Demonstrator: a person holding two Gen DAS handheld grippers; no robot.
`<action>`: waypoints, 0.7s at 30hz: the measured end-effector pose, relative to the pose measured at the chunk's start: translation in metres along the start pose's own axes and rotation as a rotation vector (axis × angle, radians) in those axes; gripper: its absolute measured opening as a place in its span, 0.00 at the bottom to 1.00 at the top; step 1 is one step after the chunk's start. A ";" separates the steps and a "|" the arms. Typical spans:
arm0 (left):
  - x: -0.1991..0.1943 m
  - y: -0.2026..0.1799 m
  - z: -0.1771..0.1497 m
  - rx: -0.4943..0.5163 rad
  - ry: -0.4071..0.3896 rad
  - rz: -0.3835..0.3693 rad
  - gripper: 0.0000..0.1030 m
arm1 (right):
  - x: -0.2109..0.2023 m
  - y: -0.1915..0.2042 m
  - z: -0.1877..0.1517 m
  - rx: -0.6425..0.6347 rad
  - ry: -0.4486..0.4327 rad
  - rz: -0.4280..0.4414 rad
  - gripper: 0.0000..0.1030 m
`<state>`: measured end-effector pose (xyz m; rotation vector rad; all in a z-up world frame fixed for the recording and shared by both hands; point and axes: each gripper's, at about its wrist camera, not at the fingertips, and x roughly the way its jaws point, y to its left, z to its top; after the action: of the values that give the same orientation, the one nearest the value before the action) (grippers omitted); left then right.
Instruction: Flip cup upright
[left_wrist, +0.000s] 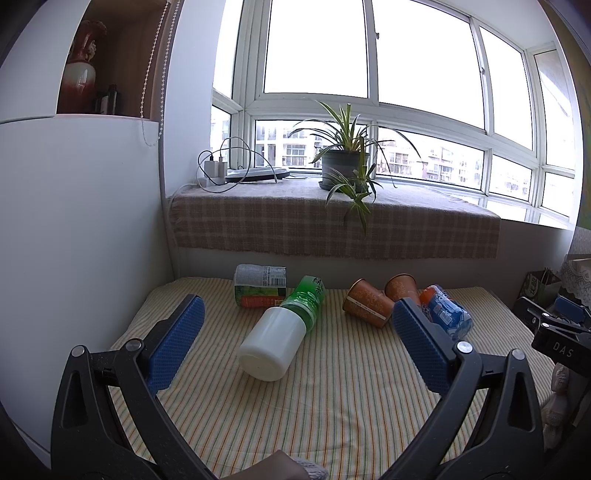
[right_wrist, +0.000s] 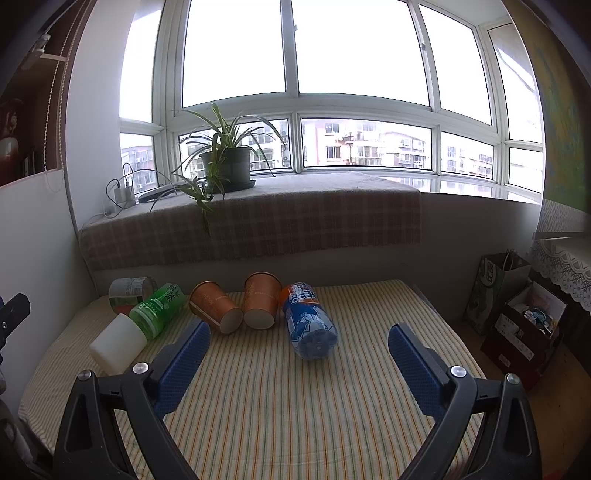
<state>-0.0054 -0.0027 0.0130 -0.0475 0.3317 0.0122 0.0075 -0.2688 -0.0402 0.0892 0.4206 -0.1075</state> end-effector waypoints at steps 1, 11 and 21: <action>0.000 0.000 0.000 0.000 0.000 0.000 1.00 | 0.000 0.000 0.000 -0.002 0.000 0.000 0.96; 0.004 -0.011 -0.008 0.005 0.008 -0.004 1.00 | 0.001 0.000 -0.001 0.000 0.003 -0.002 0.96; 0.010 -0.008 -0.016 0.006 0.015 -0.003 1.00 | 0.003 -0.001 -0.002 -0.001 0.004 -0.002 0.96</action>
<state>-0.0014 -0.0117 -0.0051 -0.0426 0.3461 0.0078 0.0092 -0.2698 -0.0431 0.0883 0.4244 -0.1096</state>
